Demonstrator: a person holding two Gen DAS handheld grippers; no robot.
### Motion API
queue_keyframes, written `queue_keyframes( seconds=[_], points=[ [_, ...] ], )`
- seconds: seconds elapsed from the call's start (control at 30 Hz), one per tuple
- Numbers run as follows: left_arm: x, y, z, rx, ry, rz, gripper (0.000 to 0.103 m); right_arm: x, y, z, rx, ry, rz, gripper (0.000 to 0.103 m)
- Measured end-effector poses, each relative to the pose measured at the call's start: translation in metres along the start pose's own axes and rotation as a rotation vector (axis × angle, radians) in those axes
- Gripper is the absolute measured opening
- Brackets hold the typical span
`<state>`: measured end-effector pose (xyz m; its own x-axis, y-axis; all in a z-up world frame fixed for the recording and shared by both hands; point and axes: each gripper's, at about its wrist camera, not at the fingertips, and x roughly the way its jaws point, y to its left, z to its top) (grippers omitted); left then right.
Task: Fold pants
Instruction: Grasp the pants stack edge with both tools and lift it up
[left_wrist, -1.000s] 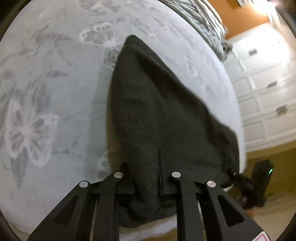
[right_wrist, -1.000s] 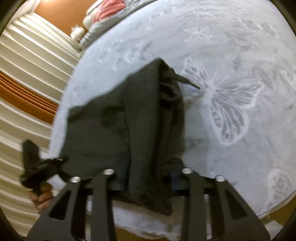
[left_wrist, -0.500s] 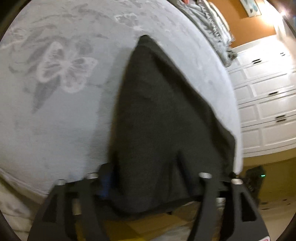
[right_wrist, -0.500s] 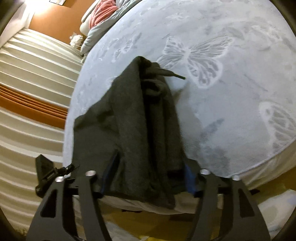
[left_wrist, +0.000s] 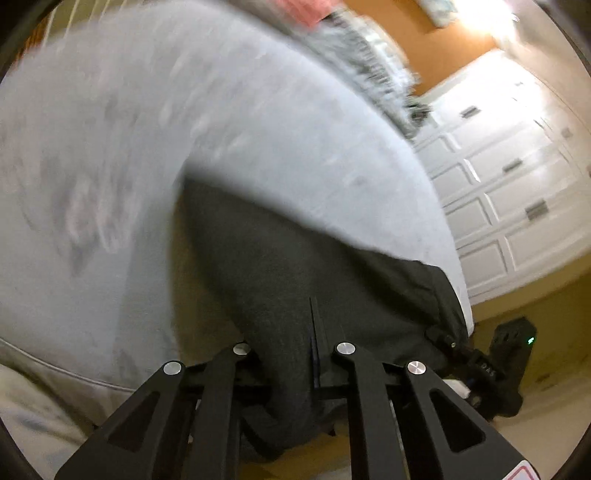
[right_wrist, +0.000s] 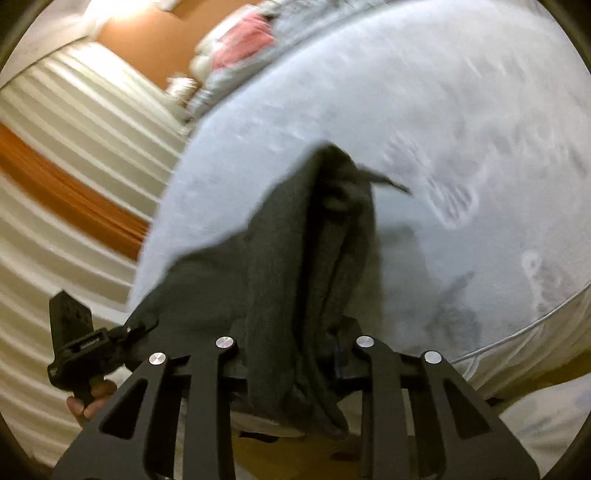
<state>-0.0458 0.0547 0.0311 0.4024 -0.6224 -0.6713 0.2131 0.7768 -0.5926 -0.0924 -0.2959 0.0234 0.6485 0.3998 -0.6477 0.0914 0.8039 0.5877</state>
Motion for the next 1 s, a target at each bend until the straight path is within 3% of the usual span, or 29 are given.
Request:
queue_keyframes(
  seconds=[0.27, 0.63, 0.77, 1.0],
  points=[
    [-0.127, -0.075, 0.002, 0.227, -0.265, -0.048, 0.009, -0.102, 0.096, 0.021, -0.201, -0.268, 0.099, 0.026],
    [-0.278, -0.177, 0.01, 0.509, -0.661, -0.111, 0.009, -0.235, 0.165, 0.05, -0.427, -0.639, 0.266, 0.027],
    [-0.317, -0.205, 0.029, 0.585, -0.776, -0.131, 0.01, -0.272, 0.196, 0.078, -0.504, -0.768, 0.307, 0.027],
    [-0.344, -0.243, 0.102, 0.675, -0.919, -0.1, 0.011, -0.28, 0.234, 0.159, -0.56, -0.869, 0.346, 0.027]
  ],
)
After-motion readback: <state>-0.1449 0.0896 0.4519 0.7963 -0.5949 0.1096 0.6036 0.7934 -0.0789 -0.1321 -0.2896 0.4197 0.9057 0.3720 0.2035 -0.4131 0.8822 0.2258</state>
